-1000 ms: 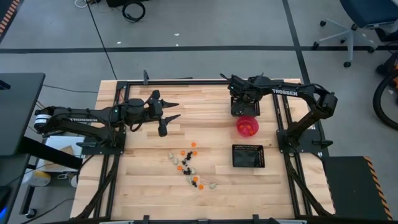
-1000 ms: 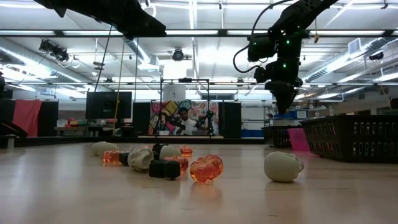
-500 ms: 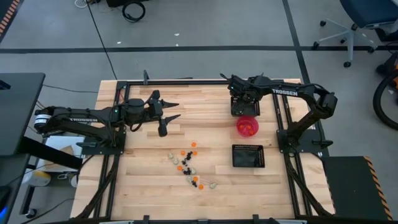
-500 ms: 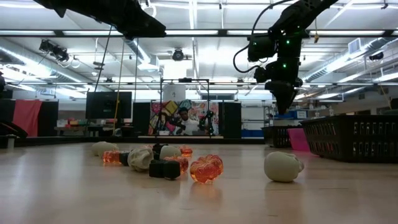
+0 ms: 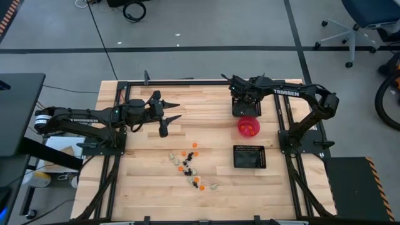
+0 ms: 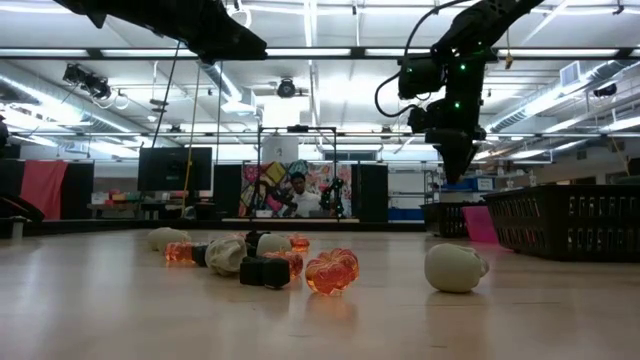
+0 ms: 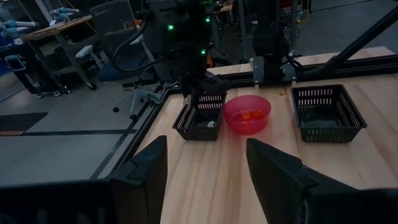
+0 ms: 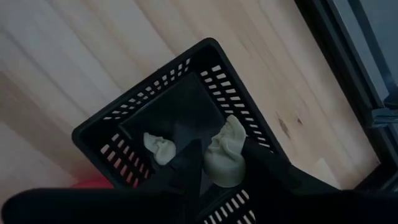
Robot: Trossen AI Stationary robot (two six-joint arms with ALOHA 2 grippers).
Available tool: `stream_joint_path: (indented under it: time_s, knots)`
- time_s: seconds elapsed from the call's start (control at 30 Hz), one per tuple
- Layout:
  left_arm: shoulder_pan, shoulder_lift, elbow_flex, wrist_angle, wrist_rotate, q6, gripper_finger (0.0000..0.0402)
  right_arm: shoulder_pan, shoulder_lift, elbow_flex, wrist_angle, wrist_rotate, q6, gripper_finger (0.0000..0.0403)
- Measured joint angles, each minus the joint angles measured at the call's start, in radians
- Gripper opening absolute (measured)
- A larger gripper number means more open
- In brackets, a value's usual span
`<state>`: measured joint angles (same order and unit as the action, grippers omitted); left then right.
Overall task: Sort Halloween decoration
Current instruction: Put the white skull toy into the top black bin
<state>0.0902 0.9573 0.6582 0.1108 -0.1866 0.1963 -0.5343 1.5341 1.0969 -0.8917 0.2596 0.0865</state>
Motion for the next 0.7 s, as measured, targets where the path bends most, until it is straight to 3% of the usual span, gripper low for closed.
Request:
stream_joint_path:
  time_s: [0.7]
  knots:
    - [0.000,0.000,0.000,0.000,0.000,0.000,0.0192,-0.001,0.000,-0.179,0.167,-0.019,0.008,0.0115]
